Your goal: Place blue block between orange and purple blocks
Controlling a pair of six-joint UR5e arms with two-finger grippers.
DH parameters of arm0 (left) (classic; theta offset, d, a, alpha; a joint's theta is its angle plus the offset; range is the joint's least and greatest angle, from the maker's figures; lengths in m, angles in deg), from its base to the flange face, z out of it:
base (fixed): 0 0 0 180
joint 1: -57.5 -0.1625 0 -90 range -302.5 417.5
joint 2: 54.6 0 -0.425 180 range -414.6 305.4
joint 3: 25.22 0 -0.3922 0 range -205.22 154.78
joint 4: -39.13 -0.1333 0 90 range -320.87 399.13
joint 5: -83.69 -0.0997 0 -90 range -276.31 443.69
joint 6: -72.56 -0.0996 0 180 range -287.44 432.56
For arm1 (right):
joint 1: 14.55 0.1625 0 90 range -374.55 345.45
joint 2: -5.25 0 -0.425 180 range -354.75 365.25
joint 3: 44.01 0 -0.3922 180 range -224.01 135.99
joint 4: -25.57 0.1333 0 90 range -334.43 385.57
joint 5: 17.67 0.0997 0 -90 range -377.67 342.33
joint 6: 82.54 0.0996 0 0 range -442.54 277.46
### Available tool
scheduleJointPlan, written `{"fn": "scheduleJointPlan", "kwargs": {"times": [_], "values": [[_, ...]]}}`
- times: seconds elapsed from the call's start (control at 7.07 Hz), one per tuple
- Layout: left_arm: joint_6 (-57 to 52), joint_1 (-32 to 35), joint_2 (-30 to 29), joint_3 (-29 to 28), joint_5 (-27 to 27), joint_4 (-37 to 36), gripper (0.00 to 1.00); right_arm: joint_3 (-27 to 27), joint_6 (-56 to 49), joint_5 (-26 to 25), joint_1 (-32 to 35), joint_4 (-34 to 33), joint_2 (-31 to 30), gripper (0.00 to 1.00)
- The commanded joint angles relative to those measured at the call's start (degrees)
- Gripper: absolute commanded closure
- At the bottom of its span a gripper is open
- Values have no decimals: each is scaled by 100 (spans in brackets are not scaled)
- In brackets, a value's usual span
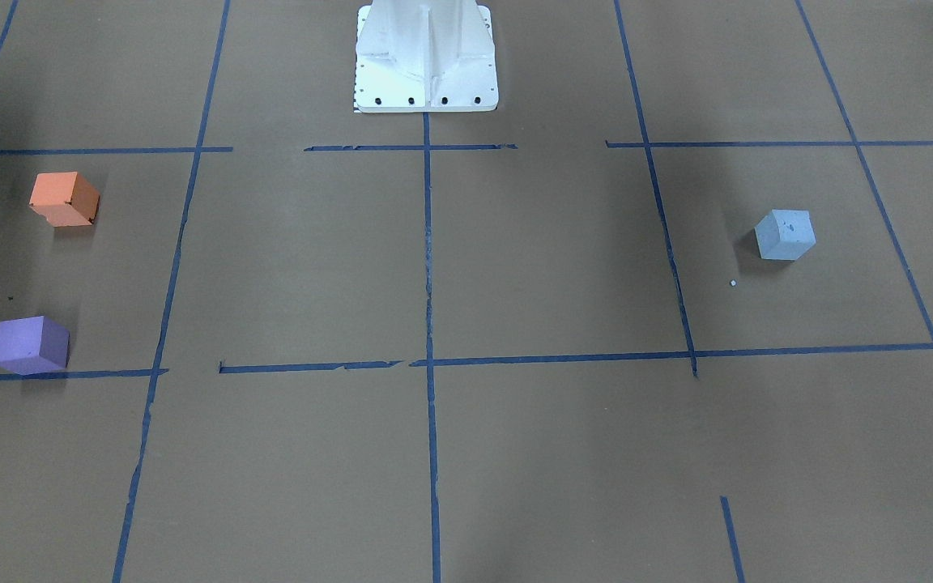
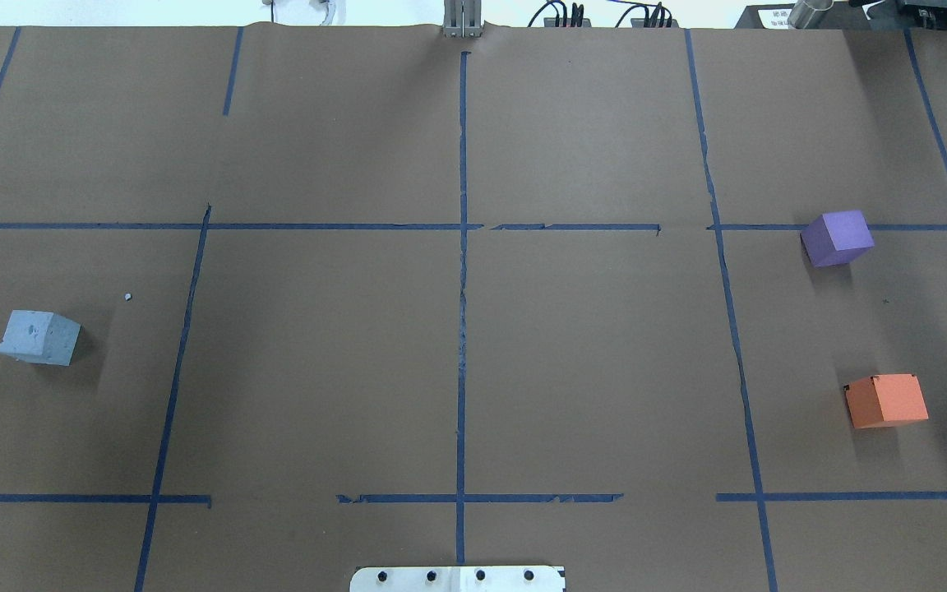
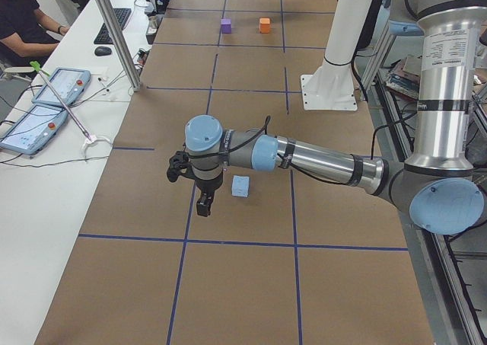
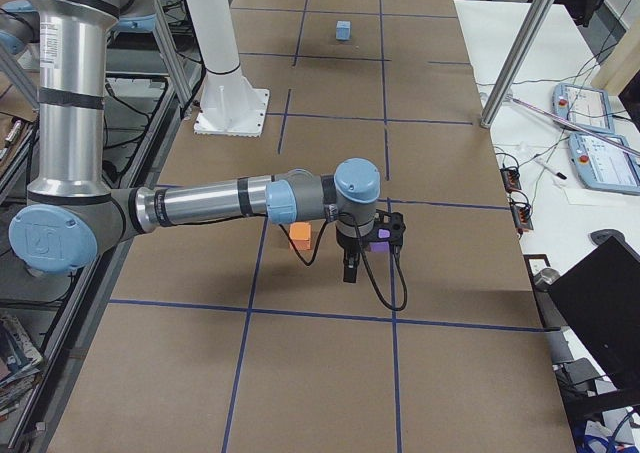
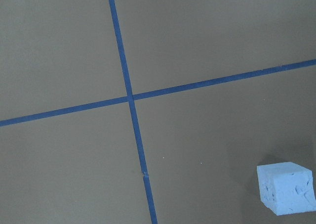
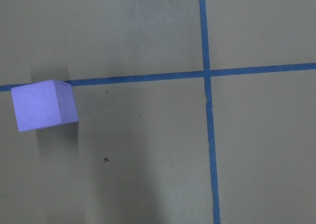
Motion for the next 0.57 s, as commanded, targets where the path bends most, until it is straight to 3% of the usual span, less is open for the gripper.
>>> {"fn": "scheduleJointPlan", "kwargs": {"times": [0.0,0.42], "values": [[-15,-1,100,1,-1,21,0,-21,31,-6,-2,65,-14,0],[11,-175,101,1,-18,21,0,-20,14,3,-11,83,-14,0]]}}
